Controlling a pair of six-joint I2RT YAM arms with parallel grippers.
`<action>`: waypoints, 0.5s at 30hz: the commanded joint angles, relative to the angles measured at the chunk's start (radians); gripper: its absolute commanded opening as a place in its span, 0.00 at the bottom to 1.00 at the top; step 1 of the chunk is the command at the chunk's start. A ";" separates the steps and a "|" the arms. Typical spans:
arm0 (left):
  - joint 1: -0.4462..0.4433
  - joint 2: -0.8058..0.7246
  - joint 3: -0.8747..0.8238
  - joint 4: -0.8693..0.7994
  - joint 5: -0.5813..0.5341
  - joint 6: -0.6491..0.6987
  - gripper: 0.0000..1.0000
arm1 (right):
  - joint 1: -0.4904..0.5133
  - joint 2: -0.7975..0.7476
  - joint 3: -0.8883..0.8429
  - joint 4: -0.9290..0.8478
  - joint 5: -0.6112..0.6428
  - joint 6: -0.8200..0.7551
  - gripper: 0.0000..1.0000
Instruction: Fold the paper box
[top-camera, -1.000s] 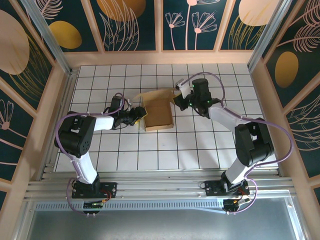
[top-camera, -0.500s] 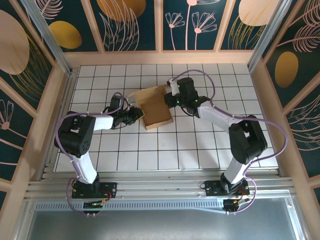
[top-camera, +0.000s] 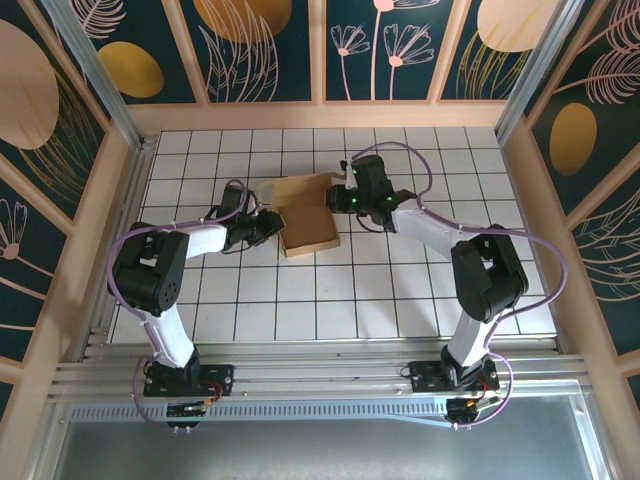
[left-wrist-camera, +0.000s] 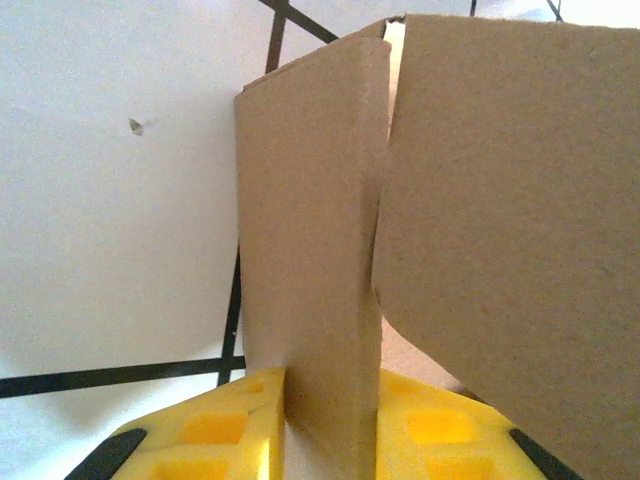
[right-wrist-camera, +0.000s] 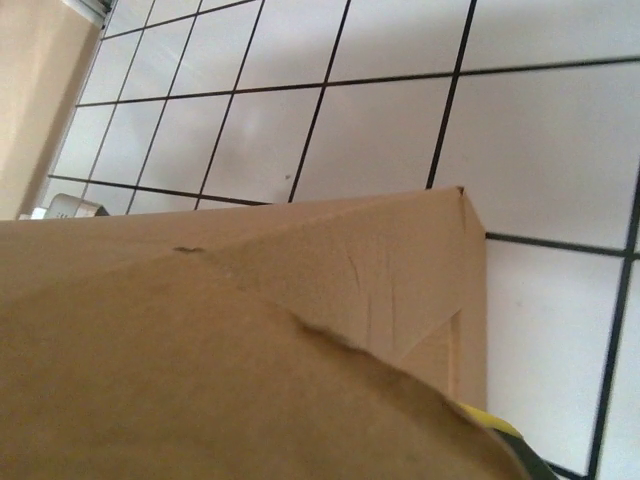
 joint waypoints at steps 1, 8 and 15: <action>-0.004 -0.001 0.030 -0.052 -0.033 0.029 0.24 | 0.016 0.054 0.036 -0.121 -0.154 0.141 0.15; -0.005 0.002 0.043 -0.074 -0.059 0.040 0.24 | 0.002 0.072 0.048 -0.080 -0.270 0.267 0.09; -0.007 0.001 0.075 -0.127 -0.115 0.074 0.23 | -0.043 0.064 0.062 -0.043 -0.363 0.351 0.04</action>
